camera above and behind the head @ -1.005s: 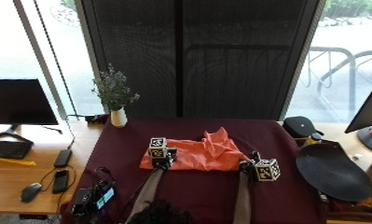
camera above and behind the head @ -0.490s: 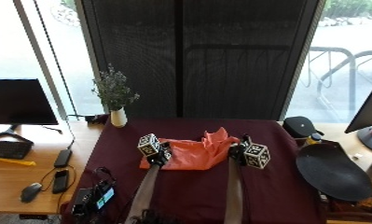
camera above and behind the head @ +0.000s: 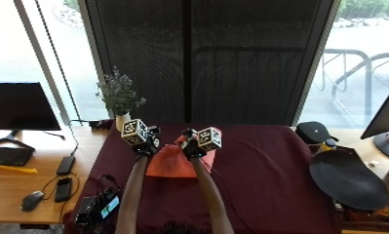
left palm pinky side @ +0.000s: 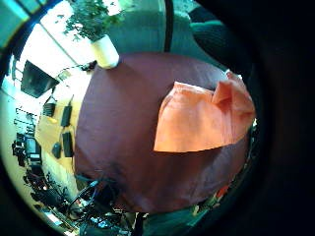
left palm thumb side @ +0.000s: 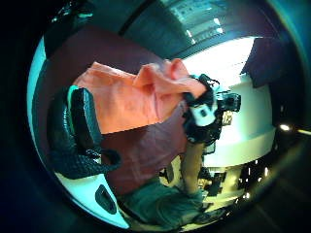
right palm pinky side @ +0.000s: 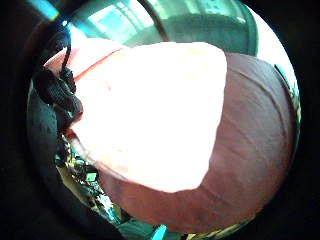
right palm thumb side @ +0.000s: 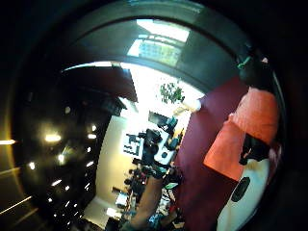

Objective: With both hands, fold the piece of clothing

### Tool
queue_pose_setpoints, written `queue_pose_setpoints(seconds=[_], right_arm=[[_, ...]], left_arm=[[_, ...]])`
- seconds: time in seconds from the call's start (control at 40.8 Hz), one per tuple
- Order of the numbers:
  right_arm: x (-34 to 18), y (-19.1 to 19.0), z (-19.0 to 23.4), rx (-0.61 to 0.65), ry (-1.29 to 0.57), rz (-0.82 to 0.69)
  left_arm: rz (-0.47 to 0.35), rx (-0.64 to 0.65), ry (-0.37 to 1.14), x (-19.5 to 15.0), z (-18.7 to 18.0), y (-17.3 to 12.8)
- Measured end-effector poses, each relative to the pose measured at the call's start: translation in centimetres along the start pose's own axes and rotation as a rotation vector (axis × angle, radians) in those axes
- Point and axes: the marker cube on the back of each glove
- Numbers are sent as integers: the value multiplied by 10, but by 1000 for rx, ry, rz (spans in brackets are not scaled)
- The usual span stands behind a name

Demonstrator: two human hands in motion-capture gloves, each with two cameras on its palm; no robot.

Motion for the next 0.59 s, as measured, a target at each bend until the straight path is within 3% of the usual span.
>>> queue_pose_setpoints(seconds=[0.123, 0.294, 0.515, 0.588], right_arm=[[-9, -2, 76, -88, 57, -242], [-2, 41, 152, -358, 298, -122], [7, 69, 190, -432, 492, -228], [9, 72, 188, -461, 499, -213]], left_arm=[[-28, 39, -28, -22, 2, -5], [-49, 29, -26, -41, 6, 3], [-51, 39, 0, -41, -7, 25], [-100, -35, 2, -41, -7, 35]])
